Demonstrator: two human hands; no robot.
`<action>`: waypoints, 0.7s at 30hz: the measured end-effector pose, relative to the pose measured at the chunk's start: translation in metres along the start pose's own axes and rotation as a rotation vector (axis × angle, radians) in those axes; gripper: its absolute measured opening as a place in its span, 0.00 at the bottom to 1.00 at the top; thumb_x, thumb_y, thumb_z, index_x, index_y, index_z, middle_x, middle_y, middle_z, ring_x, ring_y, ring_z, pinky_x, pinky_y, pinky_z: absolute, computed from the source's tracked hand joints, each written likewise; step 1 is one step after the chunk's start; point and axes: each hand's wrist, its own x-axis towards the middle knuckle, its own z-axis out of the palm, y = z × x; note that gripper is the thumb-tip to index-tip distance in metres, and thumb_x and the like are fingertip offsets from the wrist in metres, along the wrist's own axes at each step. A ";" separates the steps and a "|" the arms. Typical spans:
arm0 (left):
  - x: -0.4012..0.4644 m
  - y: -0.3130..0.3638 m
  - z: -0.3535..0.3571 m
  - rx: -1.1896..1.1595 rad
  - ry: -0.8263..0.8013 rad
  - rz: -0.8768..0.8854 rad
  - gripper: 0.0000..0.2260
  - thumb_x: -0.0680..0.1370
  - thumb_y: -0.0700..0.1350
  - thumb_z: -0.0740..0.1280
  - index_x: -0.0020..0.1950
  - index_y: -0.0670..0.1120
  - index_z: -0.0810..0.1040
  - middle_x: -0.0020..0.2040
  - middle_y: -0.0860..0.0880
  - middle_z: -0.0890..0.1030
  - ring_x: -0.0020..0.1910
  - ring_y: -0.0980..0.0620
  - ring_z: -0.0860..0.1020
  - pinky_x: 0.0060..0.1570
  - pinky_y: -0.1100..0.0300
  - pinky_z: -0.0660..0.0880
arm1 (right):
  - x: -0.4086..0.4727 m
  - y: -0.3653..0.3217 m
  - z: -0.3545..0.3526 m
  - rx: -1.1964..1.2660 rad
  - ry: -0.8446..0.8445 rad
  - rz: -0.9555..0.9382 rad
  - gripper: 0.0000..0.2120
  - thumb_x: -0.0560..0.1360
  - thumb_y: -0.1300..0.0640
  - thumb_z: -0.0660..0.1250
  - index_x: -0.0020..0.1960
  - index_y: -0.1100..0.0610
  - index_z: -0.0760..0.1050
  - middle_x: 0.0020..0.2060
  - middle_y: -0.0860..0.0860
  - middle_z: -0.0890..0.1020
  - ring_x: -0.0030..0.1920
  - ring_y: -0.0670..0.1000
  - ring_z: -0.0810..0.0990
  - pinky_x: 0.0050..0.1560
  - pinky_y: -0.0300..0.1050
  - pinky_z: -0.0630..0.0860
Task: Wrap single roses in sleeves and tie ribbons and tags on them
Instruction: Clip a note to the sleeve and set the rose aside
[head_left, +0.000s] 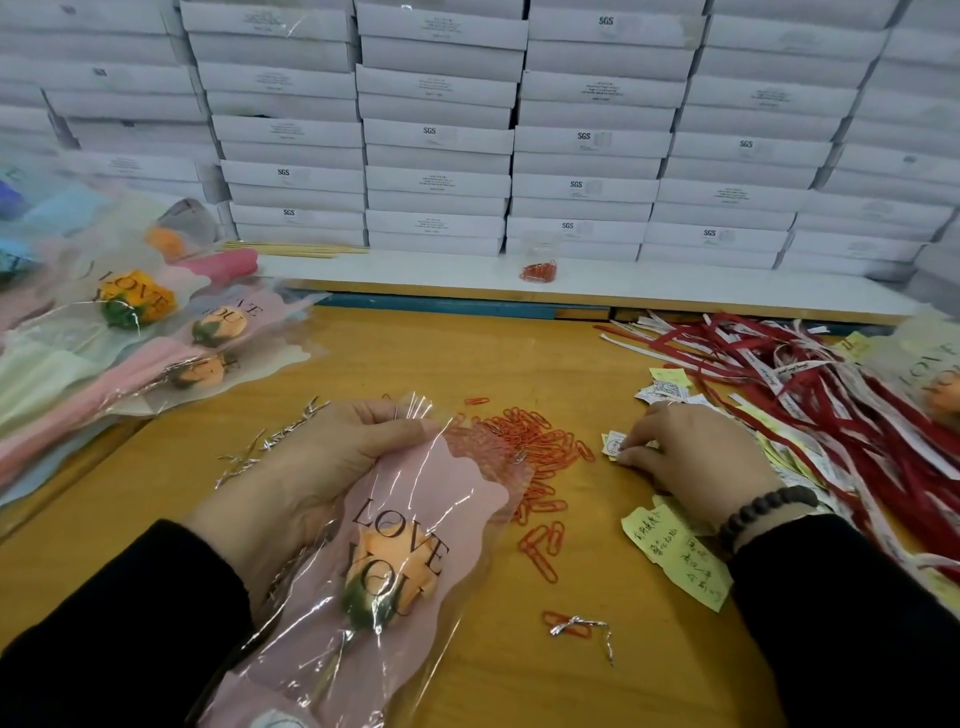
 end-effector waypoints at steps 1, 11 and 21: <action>0.000 0.000 0.001 0.000 -0.001 0.001 0.18 0.62 0.40 0.72 0.47 0.31 0.79 0.36 0.37 0.82 0.27 0.47 0.79 0.30 0.59 0.78 | 0.001 0.001 0.000 0.030 -0.005 0.013 0.11 0.76 0.47 0.63 0.49 0.51 0.81 0.48 0.46 0.80 0.48 0.47 0.78 0.41 0.38 0.69; 0.000 -0.001 0.003 0.018 0.013 0.013 0.23 0.61 0.40 0.72 0.51 0.29 0.76 0.37 0.36 0.80 0.29 0.47 0.77 0.31 0.60 0.77 | -0.003 -0.006 0.000 0.058 0.382 0.026 0.11 0.79 0.56 0.59 0.48 0.59 0.78 0.44 0.50 0.79 0.40 0.51 0.75 0.37 0.42 0.67; 0.002 -0.002 0.002 0.023 0.005 -0.011 0.19 0.61 0.41 0.72 0.48 0.32 0.79 0.45 0.32 0.79 0.35 0.44 0.76 0.40 0.57 0.74 | -0.001 -0.075 -0.018 1.310 0.036 0.047 0.04 0.76 0.66 0.64 0.46 0.58 0.74 0.32 0.50 0.80 0.26 0.42 0.78 0.27 0.32 0.71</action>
